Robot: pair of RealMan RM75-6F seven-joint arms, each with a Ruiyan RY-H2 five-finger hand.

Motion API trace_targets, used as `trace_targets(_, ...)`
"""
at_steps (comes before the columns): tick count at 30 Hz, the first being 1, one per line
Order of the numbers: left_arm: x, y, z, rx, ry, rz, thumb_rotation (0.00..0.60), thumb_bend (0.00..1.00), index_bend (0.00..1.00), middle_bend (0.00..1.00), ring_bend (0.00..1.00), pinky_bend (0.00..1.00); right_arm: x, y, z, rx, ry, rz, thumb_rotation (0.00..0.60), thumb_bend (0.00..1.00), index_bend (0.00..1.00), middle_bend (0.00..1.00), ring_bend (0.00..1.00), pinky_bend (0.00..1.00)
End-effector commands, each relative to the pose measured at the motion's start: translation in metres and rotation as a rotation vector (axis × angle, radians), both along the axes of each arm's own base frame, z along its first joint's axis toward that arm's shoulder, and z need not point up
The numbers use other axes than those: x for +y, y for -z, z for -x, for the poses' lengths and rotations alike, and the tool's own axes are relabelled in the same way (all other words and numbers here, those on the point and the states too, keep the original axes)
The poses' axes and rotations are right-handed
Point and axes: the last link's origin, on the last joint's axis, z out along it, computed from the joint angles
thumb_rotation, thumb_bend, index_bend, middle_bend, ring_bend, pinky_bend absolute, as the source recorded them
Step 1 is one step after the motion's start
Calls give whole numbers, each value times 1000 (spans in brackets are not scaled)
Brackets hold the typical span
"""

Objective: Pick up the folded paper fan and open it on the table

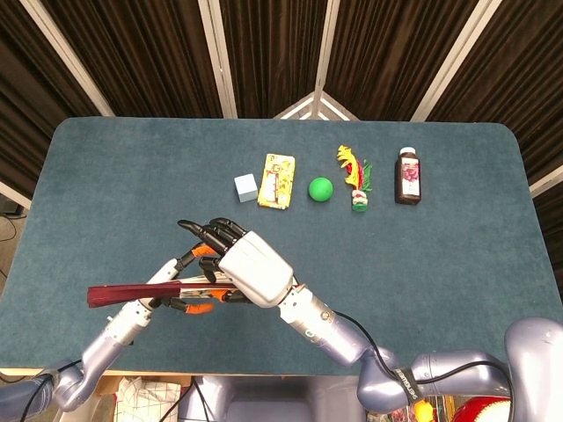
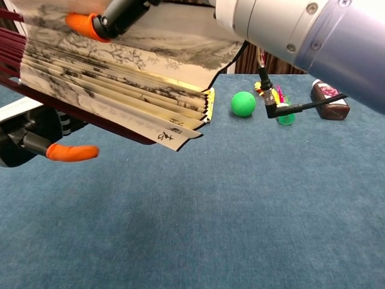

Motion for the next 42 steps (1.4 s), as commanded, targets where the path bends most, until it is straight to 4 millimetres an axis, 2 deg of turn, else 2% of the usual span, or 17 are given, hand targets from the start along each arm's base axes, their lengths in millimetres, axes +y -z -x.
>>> trace_targets(1, 3, 6, -7, 4, -1, 17, 600, 257, 254, 109, 0, 54, 0, 1, 0, 3, -1, 1, 600, 416, 850, 115, 230, 213)
trace_targets(11, 7, 18, -18, 12, -16, 21, 600, 540, 561, 255, 0, 108, -2, -4, 3, -3, 4, 12, 600, 419, 851, 115, 230, 213)
trace_targets(17, 10, 19, -19, 27, -35, 8, 600, 604, 713, 349, 3, 144, -2, -6, 7, -5, 10, 8, 600, 419, 851, 115, 230, 213)
trace_targets(27, 17, 10, -14, 39, -59, -46, 600, 607, 738, 364, 11, 150, -9, -17, 16, -4, 31, 31, 600, 419, 855, 115, 231, 213)
trace_targets(42, 45, -33, 14, 214, -64, -373, 600, 591, 732, 356, 19, 165, -40, -53, 49, 27, 105, 133, 600, 423, 869, 120, 231, 213)
